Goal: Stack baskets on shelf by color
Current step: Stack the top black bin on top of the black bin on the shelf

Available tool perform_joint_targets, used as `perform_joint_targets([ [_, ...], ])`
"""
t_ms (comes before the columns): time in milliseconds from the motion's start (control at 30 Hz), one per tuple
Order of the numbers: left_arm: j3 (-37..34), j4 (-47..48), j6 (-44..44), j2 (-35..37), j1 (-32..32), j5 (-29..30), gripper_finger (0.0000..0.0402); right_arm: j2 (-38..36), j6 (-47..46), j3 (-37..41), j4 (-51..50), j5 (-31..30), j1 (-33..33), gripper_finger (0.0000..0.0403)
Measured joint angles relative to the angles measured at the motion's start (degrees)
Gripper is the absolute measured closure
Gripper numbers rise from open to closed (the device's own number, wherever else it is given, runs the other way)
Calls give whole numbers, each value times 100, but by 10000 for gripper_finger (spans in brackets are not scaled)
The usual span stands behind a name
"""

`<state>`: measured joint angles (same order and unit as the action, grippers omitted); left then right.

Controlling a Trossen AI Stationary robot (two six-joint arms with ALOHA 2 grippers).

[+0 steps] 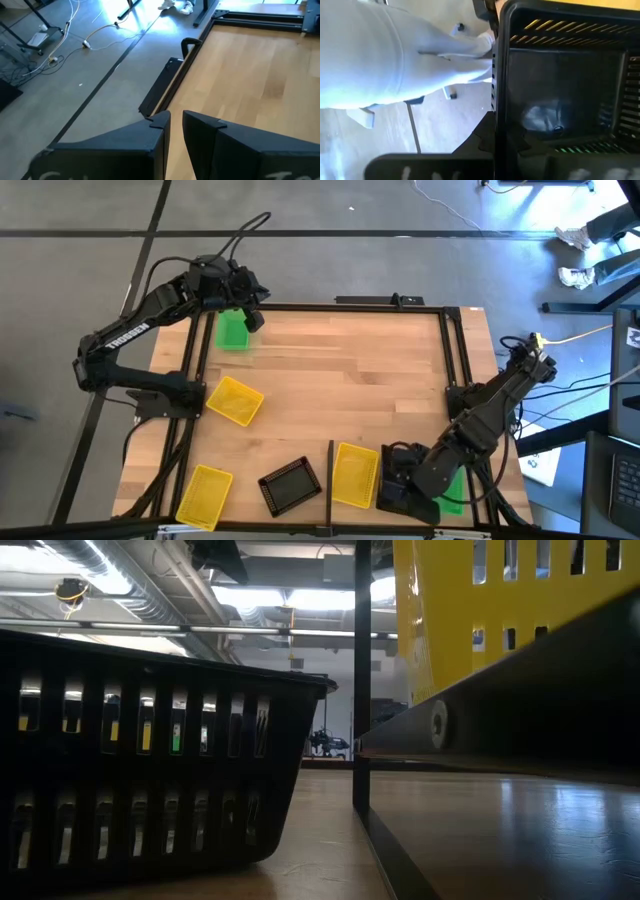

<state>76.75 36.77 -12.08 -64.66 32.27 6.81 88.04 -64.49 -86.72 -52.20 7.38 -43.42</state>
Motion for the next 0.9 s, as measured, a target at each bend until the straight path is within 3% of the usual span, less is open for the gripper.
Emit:
perform_joint_targets([
  [500,-2,2,0,0,2,-4,360,412,0,-2,-338,133,0,402],
  [900,-2,2,-2,0,-50,-2,360,541,22,-4,-517,374,0,371],
])
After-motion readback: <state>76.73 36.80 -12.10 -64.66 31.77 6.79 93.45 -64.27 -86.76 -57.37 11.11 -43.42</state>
